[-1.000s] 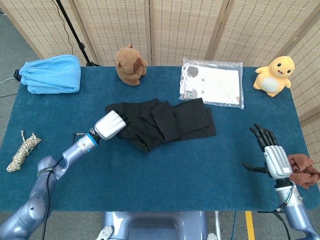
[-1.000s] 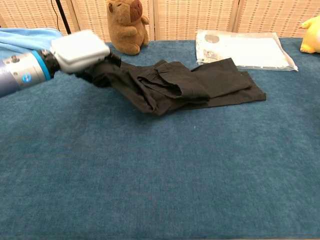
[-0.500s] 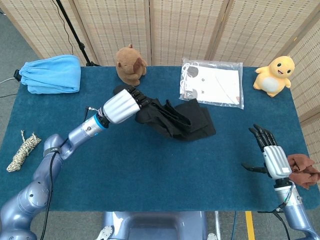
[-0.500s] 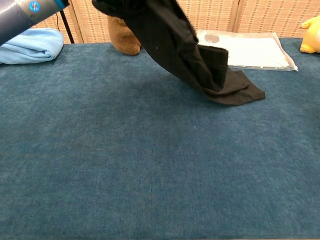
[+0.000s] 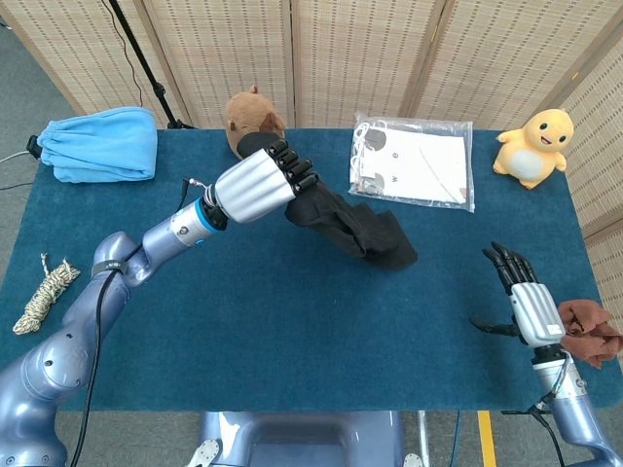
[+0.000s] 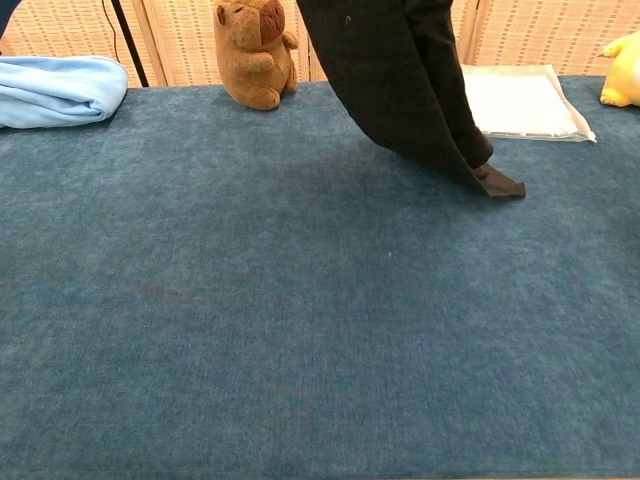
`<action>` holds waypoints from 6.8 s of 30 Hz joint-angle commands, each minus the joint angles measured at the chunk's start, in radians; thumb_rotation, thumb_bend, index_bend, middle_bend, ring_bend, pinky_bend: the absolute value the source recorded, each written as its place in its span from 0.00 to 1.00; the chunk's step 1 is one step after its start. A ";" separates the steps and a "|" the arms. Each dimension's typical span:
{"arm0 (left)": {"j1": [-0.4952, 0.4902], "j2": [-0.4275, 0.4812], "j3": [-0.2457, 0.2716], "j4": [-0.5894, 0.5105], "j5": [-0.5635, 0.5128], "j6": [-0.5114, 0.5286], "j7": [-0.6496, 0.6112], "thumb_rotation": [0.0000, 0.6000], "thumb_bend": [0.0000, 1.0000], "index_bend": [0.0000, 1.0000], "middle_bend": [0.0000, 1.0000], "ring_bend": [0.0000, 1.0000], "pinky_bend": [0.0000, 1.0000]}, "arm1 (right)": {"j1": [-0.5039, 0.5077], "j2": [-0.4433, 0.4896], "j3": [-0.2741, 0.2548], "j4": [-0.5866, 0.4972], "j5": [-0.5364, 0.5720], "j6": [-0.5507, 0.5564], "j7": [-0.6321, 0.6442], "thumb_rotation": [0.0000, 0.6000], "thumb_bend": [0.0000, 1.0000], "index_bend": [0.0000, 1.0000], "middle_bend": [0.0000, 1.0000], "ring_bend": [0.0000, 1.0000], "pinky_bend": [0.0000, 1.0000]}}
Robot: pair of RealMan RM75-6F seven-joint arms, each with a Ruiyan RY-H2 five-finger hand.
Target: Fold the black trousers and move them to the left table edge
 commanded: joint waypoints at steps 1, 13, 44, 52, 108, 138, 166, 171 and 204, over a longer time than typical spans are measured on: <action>-0.008 0.018 -0.001 -0.035 0.008 -0.005 0.013 1.00 0.53 0.82 0.64 0.72 0.63 | 0.000 0.000 0.002 0.001 0.004 -0.001 0.000 1.00 0.00 0.00 0.00 0.00 0.00; 0.153 0.086 0.097 -0.091 0.083 0.077 -0.054 1.00 0.52 0.82 0.64 0.72 0.63 | 0.005 -0.008 -0.003 0.005 0.003 -0.011 -0.011 1.00 0.00 0.00 0.00 0.00 0.00; 0.658 0.070 0.261 0.165 0.160 0.200 -0.292 1.00 0.52 0.82 0.64 0.72 0.63 | 0.024 -0.034 -0.013 0.013 0.011 -0.055 -0.054 1.00 0.00 0.00 0.00 0.00 0.00; 0.600 0.036 0.222 0.163 0.138 0.217 -0.307 1.00 0.52 0.82 0.64 0.72 0.63 | 0.025 -0.034 -0.013 0.008 0.011 -0.056 -0.057 1.00 0.00 0.00 0.00 0.00 0.00; 0.119 -0.287 -0.030 0.125 -0.076 -0.194 -0.168 1.00 0.00 0.00 0.00 0.00 0.33 | 0.023 -0.017 -0.011 0.018 0.028 -0.072 -0.009 1.00 0.00 0.00 0.00 0.00 0.00; 0.397 -0.155 0.271 0.166 0.170 -0.186 -0.391 1.00 0.00 0.31 0.11 0.20 0.27 | 0.028 -0.010 -0.016 0.002 0.035 -0.093 -0.021 1.00 0.00 0.00 0.00 0.00 0.00; 0.356 -0.236 0.250 0.197 0.147 -0.312 -0.331 1.00 0.00 0.08 0.00 0.05 0.18 | 0.026 -0.002 -0.019 -0.005 0.026 -0.088 -0.004 1.00 0.00 0.00 0.00 0.00 0.00; 0.347 -0.252 0.249 0.204 0.146 -0.329 -0.301 1.00 0.00 0.04 0.00 0.03 0.18 | 0.026 0.000 -0.019 -0.004 0.027 -0.089 0.005 1.00 0.00 0.00 0.00 0.00 0.00; 0.369 -0.252 0.217 0.234 0.116 -0.203 -0.269 1.00 1.00 0.77 0.60 0.73 0.64 | 0.028 0.000 -0.025 -0.003 0.011 -0.086 0.016 1.00 0.00 0.00 0.00 0.00 0.00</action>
